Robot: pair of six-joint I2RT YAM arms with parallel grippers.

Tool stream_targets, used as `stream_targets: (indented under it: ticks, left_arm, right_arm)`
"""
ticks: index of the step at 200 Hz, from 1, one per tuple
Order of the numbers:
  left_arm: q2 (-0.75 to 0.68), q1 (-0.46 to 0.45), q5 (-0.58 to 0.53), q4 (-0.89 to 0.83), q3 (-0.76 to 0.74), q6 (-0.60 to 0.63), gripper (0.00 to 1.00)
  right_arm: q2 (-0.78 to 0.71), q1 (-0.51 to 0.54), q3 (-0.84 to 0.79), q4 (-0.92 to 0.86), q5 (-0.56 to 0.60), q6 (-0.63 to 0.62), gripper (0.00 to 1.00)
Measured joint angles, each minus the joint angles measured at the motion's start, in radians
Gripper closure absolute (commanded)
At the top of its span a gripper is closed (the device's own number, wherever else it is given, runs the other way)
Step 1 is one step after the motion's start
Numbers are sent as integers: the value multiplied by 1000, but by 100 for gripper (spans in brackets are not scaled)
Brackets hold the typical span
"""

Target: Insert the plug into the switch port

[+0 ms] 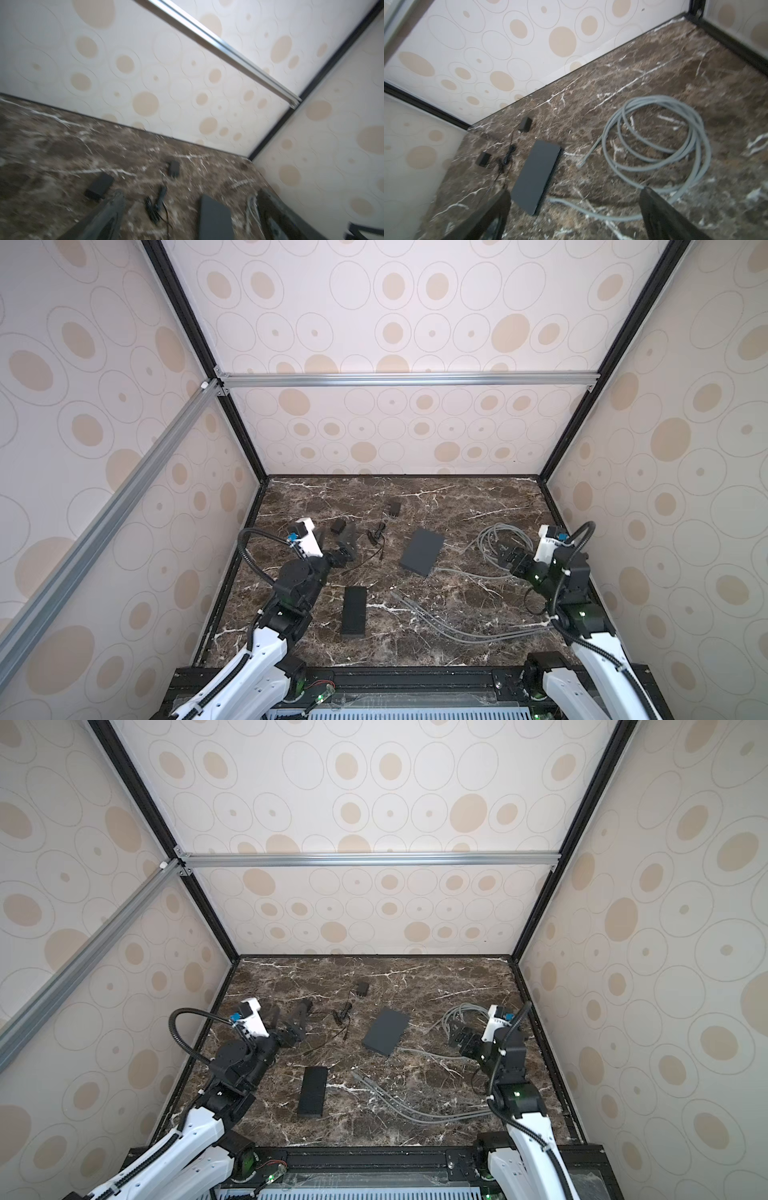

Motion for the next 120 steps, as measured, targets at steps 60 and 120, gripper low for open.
stream_targets:
  ticks: [60, 120]
  left_arm:
    - [-60, -9, 111, -477, -8, -111, 2]
    - [241, -9, 81, -646, 36, -164, 12]
  right_arm:
    - [78, 73, -6, -191, -141, 72, 0]
    - [280, 457, 87, -313, -72, -35, 5]
